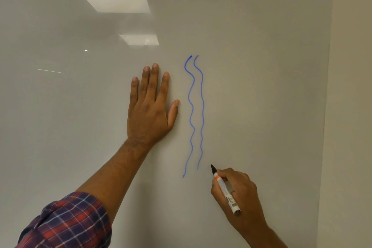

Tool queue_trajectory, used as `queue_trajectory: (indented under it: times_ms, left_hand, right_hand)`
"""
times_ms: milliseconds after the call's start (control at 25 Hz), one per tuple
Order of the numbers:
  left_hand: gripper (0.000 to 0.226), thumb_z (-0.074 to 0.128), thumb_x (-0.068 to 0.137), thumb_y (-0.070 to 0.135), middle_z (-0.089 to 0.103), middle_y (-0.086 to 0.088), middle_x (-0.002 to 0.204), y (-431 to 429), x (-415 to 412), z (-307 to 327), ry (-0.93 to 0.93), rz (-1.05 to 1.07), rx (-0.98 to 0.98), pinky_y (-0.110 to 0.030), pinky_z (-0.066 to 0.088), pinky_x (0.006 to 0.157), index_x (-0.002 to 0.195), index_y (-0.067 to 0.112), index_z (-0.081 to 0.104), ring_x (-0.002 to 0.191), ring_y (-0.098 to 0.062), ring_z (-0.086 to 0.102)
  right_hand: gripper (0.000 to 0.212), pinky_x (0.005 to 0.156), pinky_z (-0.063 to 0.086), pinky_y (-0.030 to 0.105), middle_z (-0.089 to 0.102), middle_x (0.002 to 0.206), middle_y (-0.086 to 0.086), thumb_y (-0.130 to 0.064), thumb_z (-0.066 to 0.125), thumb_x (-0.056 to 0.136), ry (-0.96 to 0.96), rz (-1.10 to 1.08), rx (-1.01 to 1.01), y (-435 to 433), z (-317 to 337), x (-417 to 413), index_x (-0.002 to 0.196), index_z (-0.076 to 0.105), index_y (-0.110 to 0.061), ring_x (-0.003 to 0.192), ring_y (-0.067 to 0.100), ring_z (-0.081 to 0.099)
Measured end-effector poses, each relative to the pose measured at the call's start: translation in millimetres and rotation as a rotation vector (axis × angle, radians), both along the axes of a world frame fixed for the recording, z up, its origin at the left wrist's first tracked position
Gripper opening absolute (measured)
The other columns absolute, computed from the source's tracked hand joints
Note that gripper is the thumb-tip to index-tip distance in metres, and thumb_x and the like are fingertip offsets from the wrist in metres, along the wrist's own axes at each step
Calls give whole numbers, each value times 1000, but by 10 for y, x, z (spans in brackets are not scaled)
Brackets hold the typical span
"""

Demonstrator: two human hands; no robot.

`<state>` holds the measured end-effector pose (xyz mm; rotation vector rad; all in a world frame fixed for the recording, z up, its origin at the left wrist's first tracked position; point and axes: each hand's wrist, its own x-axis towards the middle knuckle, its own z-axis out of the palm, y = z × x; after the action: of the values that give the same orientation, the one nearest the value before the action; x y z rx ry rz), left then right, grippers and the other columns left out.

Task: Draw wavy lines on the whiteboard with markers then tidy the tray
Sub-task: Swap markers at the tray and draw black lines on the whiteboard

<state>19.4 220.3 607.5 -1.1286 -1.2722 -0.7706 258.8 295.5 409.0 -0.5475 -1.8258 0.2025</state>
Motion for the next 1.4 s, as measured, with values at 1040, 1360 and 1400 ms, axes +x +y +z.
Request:
queue_trajectory:
  times_ms: [1040, 1360, 1400]
  left_hand:
    - [69, 53, 105, 39, 19, -17, 175, -839, 598, -2244, -312, -132, -397, -58, 19, 131, 162, 5, 36, 164, -34, 9]
    - [65, 43, 106, 52, 30, -8, 173, -1291, 1014, -3782, -674, -163, -627, -54, 30, 127, 160, 15, 40, 164, -28, 16]
    - [66, 41, 106, 53, 31, -8, 172, -1353, 1065, -3943, -684, -151, -675, -53, 29, 128, 160, 15, 40, 163, -28, 17]
  right_hand:
    - [7, 70, 56, 34, 79, 86, 11, -3, 57, 103, 234, 437, -723, -1233, -673, 248, 103, 63, -7, 83, 25, 75]
    - [17, 71, 61, 39, 79, 97, 6, -5, 58, 103, 211, 384, -943, -1575, -1521, 453, 109, 72, -13, 92, 26, 75]
    - [17, 72, 62, 39, 79, 99, 5, -9, 57, 104, 205, 383, -977, -1621, -1635, 486, 110, 72, -14, 94, 26, 75]
